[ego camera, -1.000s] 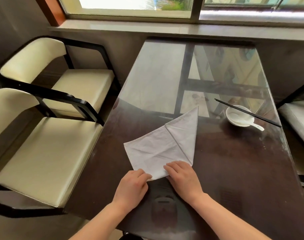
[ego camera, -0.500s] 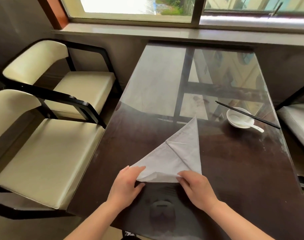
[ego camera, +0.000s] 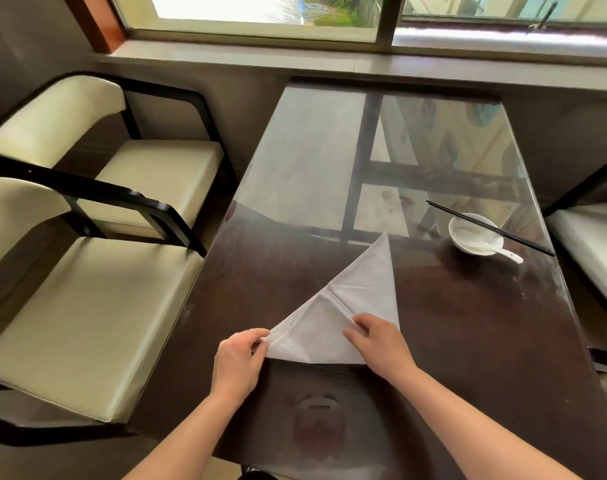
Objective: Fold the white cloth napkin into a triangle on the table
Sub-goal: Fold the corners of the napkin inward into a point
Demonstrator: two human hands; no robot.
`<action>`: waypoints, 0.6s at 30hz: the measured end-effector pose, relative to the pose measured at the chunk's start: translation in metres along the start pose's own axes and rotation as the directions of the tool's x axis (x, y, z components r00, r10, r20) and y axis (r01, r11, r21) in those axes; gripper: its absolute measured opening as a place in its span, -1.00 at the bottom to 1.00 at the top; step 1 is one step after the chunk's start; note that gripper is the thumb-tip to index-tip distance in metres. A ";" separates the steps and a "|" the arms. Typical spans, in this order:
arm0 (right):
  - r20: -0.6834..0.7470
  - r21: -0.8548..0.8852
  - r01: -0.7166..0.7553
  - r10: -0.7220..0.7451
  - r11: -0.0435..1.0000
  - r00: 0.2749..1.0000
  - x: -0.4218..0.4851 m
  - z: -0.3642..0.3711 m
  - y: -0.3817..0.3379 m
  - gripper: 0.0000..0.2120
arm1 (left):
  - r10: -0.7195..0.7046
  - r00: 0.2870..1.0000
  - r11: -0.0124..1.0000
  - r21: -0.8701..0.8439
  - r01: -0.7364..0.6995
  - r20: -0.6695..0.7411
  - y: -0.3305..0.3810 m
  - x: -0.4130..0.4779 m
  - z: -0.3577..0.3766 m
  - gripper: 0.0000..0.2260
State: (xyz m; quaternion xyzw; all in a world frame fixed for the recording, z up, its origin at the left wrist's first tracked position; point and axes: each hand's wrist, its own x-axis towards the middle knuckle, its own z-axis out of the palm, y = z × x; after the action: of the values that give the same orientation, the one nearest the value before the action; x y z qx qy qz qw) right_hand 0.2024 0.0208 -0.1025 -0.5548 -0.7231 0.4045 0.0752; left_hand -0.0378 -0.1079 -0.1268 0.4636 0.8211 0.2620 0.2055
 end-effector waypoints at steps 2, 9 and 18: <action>0.014 0.004 -0.069 0.069 0.998 0.997 0.013 0.002 -0.009 -0.69 | -0.002 1.000 1.000 -0.022 0.002 0.012 -0.001 -0.001 0.000 -0.80; -0.013 0.013 -0.114 0.114 0.993 0.993 0.046 0.010 -0.027 -0.90 | 0.144 0.989 0.979 0.142 -0.147 0.035 -0.015 -0.006 0.000 -0.55; -0.158 0.022 -0.085 0.088 0.996 0.984 0.048 0.012 -0.026 -0.83 | 0.038 0.999 0.999 -0.004 -0.038 -0.016 -0.023 0.002 -0.004 -0.72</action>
State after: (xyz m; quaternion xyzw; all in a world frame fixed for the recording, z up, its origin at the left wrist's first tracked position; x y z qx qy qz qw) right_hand 0.1586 0.0544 -0.1093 -0.6155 -0.6872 0.3673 0.1189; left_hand -0.0564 -0.1171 -0.1379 0.4766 0.8133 0.2713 0.1946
